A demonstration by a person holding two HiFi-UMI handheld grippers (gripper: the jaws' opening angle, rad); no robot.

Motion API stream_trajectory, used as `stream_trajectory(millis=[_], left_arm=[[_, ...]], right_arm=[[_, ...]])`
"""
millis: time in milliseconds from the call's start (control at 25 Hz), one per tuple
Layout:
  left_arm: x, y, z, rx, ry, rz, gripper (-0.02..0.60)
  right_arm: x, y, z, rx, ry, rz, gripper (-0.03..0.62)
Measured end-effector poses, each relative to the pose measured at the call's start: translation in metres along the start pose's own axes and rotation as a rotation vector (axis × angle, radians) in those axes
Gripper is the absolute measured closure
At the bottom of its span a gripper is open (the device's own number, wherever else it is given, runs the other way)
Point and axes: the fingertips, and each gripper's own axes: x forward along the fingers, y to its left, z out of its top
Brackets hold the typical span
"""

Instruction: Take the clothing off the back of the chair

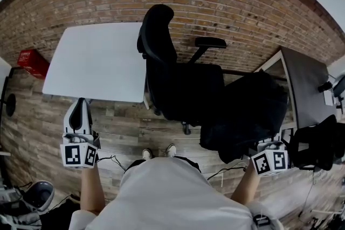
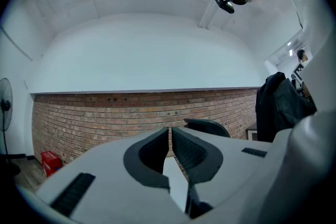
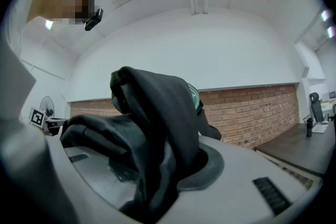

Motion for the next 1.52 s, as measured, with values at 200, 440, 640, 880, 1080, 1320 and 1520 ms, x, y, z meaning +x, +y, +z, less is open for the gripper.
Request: stream_trajectory(millis=[200,440,640,880,1080,1320,1520], left_arm=[[-0.002,0.002,0.004,-0.005,-0.011,0.010,0.543],[-0.010,0.013,0.005,-0.016,-0.024,0.039,0.543],[-0.014,0.019,0.006,-0.017,-0.027,0.051,0.543],[-0.018,0.025,0.006,-0.018,-0.028,0.063,0.543],[-0.020,0.025,0.005,-0.018,-0.030,0.061,0.543],[-0.024,0.026,0.012,-0.015,-0.041,0.075,0.543],[-0.030,0.026,0.014,-0.015,-0.045,0.078,0.543]], right_arm=[[0.008,0.004,0.014,-0.044,-0.029,0.004,0.454],[0.020,0.015,0.022,-0.023,-0.046,0.033,0.454],[0.029,0.026,0.027,-0.020,-0.052,0.054,0.454],[0.035,0.031,0.033,-0.033,-0.060,0.064,0.454],[0.040,0.036,0.039,-0.034,-0.076,0.069,0.454],[0.043,0.038,0.042,0.010,-0.089,0.091,0.454],[0.048,0.050,0.046,0.008,-0.095,0.115,0.454]])
